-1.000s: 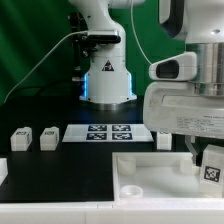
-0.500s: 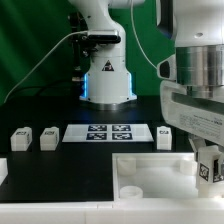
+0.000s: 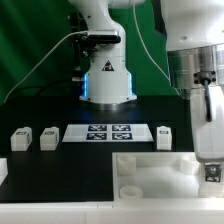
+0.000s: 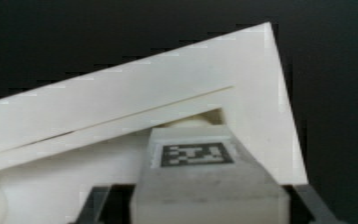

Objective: Assemble one leg

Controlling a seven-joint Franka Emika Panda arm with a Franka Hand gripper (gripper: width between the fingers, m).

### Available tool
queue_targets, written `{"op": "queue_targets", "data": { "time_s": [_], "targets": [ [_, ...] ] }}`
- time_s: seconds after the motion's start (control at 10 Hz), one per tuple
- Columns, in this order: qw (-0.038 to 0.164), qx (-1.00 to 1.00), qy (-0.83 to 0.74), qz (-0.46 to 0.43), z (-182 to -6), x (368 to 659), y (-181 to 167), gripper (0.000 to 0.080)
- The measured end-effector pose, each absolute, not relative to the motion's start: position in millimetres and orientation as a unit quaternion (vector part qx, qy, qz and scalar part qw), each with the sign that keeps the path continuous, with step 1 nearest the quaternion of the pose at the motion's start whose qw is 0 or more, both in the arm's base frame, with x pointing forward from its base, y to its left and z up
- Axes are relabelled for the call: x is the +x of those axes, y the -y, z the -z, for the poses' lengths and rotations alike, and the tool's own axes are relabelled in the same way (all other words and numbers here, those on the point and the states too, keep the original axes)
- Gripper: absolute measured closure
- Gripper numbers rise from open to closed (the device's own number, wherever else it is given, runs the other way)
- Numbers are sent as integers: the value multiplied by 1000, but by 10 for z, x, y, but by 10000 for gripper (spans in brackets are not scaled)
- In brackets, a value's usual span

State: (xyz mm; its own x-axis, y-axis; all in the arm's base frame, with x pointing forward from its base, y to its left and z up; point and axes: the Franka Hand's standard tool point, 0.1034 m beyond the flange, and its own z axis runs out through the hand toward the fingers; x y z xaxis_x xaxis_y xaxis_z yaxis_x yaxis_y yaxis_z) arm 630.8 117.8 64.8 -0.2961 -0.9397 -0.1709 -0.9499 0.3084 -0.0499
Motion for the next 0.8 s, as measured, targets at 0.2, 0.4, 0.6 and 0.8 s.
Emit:
{"op": "queue_targets", "data": {
  "time_s": [0.2, 0.4, 0.6, 0.8],
  "targets": [
    [82, -568, -819, -31, -649, 6307, -1164, 503],
    [81, -569, -818, -31, -636, 6301, -1168, 340],
    [81, -570, -817, -31, -634, 6300, -1170, 164],
    [91, -583, -807, -24, -673, 6288, -1169, 152]
  ]
}}
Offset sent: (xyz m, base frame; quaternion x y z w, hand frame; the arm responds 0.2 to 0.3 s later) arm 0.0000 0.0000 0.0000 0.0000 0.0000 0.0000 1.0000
